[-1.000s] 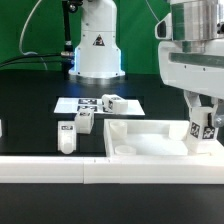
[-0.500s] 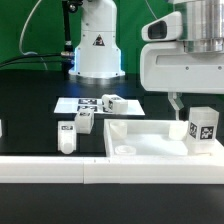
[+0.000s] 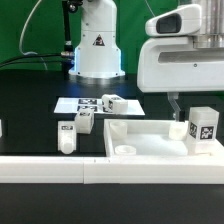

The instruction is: Assemble one leg

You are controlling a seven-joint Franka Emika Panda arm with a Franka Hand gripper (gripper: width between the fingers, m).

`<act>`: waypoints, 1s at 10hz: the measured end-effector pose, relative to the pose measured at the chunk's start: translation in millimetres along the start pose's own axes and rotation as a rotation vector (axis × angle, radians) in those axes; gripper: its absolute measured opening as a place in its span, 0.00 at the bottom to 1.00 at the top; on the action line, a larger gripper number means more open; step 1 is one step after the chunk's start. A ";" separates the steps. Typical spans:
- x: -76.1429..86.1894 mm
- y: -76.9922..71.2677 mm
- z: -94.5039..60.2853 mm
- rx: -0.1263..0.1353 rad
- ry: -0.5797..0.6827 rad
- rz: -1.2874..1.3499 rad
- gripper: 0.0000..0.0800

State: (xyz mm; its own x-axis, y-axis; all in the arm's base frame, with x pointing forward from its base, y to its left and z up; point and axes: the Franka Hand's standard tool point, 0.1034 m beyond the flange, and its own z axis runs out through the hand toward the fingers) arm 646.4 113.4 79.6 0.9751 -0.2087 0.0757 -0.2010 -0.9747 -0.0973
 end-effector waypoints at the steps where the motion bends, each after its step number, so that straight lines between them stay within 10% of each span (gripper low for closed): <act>1: -0.3 0.0 0.4 0.000 -0.001 0.028 0.60; 4: 0.2 4.1 0.8 -0.005 -0.001 0.183 0.36; 10: -0.8 9.5 1.9 -0.002 -0.011 0.881 0.36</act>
Offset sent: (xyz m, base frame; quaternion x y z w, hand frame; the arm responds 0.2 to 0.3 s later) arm 0.0000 0.0000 0.0000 0.0000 0.0000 0.1938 0.9810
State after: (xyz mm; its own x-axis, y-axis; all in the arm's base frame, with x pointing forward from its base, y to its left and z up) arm 644.0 104.4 76.7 0.4664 -0.8838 -0.0359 -0.8805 -0.4601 -0.1141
